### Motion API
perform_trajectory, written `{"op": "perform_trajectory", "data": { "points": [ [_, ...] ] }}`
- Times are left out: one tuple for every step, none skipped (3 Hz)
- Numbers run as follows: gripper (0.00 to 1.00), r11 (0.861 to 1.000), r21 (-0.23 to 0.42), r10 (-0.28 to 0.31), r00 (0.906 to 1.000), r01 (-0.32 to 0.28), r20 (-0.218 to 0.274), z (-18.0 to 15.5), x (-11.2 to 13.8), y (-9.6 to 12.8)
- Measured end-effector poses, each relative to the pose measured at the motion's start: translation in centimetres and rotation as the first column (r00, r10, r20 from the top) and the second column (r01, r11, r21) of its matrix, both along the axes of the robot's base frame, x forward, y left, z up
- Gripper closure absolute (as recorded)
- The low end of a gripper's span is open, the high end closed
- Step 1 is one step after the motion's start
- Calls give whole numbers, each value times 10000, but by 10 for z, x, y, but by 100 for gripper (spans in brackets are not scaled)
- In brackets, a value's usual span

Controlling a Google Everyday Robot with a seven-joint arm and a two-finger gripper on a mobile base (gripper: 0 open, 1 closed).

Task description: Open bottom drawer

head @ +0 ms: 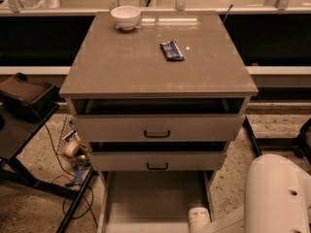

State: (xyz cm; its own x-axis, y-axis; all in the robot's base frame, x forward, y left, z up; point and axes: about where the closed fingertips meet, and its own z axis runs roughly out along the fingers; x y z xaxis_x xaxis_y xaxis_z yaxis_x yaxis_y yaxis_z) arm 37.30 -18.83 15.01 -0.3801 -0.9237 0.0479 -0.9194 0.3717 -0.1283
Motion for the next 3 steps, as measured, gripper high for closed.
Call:
{"op": "perform_trajectory", "data": {
  "points": [
    [39, 10000, 0, -4, 10000, 4, -17, -1, -1, 0],
    [17, 10000, 0, -3, 10000, 3, -34, -1, -2, 0],
    [0, 10000, 0, -3, 10000, 3, -47, -2, -1, 0]
  ]
}}
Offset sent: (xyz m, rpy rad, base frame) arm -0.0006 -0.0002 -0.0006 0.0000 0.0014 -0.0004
